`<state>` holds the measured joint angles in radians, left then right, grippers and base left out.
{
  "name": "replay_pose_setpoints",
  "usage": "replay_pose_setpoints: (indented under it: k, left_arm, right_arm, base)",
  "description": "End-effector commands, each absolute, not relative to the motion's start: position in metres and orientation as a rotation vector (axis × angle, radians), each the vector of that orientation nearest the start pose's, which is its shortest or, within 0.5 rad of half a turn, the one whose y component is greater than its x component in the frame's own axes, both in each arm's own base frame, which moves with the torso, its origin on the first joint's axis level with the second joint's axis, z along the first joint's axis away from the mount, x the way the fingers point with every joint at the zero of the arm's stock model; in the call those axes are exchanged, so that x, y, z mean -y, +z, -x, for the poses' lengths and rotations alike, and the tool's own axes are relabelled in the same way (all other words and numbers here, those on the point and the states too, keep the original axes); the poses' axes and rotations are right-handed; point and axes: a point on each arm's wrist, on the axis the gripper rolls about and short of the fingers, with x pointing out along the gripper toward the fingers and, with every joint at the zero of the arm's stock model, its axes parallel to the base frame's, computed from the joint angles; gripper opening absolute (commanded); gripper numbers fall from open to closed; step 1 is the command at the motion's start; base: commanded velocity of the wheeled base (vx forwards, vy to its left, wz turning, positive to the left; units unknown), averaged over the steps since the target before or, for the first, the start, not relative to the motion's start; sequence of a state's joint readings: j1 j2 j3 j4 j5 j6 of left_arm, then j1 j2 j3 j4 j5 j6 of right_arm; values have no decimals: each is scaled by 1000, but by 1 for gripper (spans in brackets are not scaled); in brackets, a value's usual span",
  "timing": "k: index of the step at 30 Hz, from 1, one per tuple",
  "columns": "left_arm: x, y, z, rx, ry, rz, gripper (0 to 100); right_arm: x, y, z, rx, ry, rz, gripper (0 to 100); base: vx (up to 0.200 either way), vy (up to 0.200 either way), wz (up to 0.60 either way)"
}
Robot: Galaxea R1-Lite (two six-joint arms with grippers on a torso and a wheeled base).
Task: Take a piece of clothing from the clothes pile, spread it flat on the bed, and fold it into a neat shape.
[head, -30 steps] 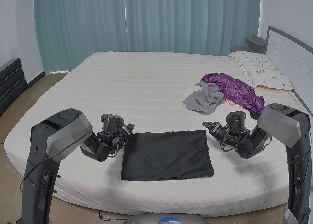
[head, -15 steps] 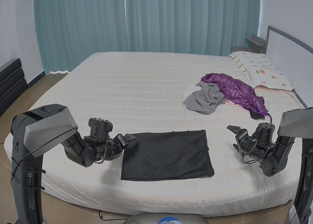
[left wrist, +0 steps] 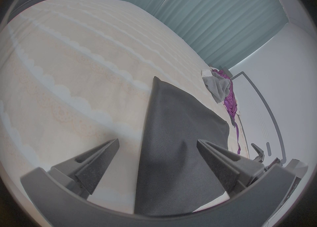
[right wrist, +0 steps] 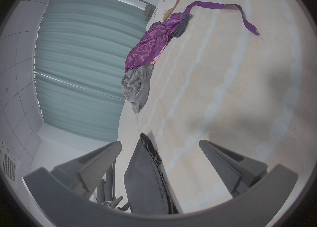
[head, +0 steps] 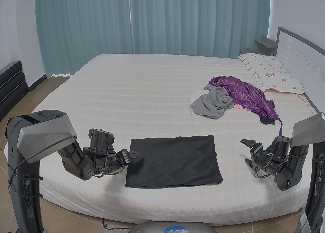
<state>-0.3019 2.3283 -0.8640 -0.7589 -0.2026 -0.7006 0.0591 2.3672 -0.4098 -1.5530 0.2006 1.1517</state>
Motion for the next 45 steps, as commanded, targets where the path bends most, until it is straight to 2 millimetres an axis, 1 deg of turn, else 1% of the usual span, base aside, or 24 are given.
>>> replay_pose_setpoints:
  k: [1,4,10,13,21,22,33,45]
  left_arm:
    - [119,-15,-357,-857,-220,618,100]
    - [121,-10,-361,-807,-241,632,100]
    - [130,-13,-361,-786,-271,632,100]
    - [139,-23,-360,-798,-274,609,100]
    - [140,-24,-360,-789,-258,602,100]
    - [140,-23,-360,-788,-260,602,0]
    - [138,-19,-364,-772,-256,614,0]
    - [138,-19,-365,-767,-255,613,0]
  right_arm:
    - [-23,-23,-311,-507,-4,-1156,100]
    - [-24,-23,-310,-511,-4,-1155,100]
    - [-24,-23,-310,-513,-4,-1155,100]
    - [-24,-23,-310,-513,-4,-1155,100]
    - [-25,-23,-309,-516,-2,-1154,100]
    - [-25,-23,-310,-515,-2,-1156,100]
    - [-25,-23,-310,-514,-1,-1152,100]
    - [-26,-23,-309,-517,-1,-1152,100]
  base:
    - [0,0,0]
    - [0,0,0]
    - [0,0,0]
    - [0,0,0]
    - [0,0,0]
    - [0,0,0]
    - [0,0,0]
    - [0,0,0]
